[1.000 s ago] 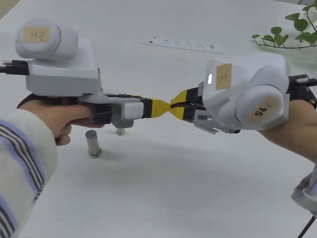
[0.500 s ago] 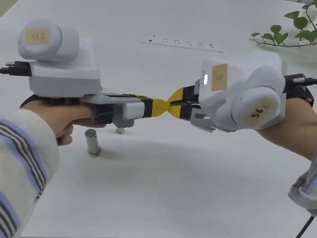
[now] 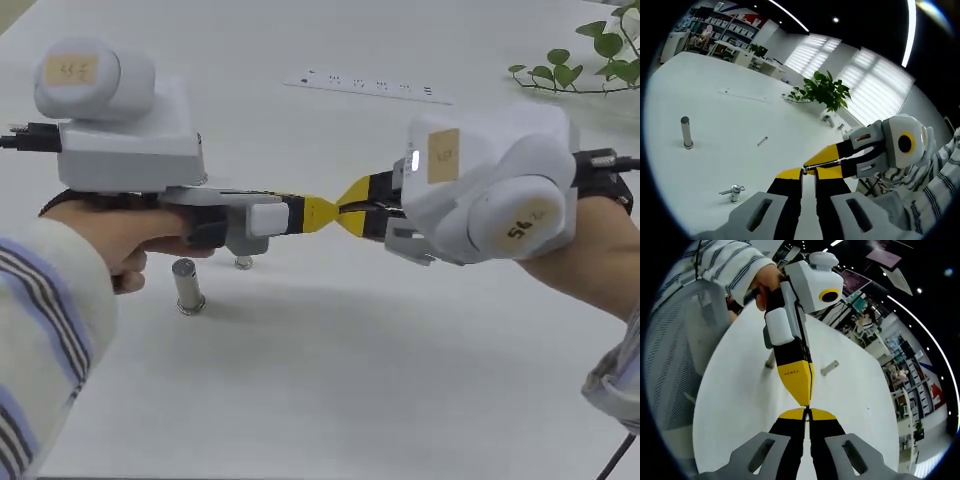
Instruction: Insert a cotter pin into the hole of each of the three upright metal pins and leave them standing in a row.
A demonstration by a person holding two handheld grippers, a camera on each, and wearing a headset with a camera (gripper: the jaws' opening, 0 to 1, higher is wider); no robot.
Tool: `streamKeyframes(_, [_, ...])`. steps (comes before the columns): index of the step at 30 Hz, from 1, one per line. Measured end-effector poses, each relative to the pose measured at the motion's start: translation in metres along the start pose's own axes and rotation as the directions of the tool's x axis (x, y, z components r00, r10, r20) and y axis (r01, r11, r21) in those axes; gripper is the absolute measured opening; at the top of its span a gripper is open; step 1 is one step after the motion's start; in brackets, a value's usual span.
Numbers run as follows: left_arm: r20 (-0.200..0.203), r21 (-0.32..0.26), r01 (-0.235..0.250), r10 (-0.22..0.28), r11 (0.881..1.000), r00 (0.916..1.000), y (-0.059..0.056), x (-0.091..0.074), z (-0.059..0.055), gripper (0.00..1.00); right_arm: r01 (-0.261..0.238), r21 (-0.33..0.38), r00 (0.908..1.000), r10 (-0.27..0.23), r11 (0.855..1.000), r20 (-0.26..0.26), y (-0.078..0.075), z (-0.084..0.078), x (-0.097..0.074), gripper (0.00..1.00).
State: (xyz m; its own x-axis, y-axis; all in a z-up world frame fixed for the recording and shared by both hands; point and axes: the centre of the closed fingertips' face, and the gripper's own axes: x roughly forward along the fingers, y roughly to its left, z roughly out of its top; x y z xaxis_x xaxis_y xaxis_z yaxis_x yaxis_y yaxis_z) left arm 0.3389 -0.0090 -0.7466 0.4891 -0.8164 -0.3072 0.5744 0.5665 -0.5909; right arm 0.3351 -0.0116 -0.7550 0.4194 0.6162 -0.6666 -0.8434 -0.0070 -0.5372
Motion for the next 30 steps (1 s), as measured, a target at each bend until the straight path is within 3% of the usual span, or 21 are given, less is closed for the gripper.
streamKeyframes(16, [-0.004, 0.02, -0.011, 0.012, 1.0, 0.9999, 0.0037, -0.0008, 0.0002, 0.01, 0.011, -0.006, 0.9999, -0.011, 1.0, 0.008, -0.0018, 0.0031, -0.0005, 0.02])
streamKeyframes(30, [0.01, -0.004, -0.014, 0.014, 1.0, 0.9998, 0.0016, -0.003, 0.0021, 0.02, 0.006, -0.02, 0.9999, -0.006, 1.0, 0.01, -0.0026, 0.0047, -0.0013, 0.02])
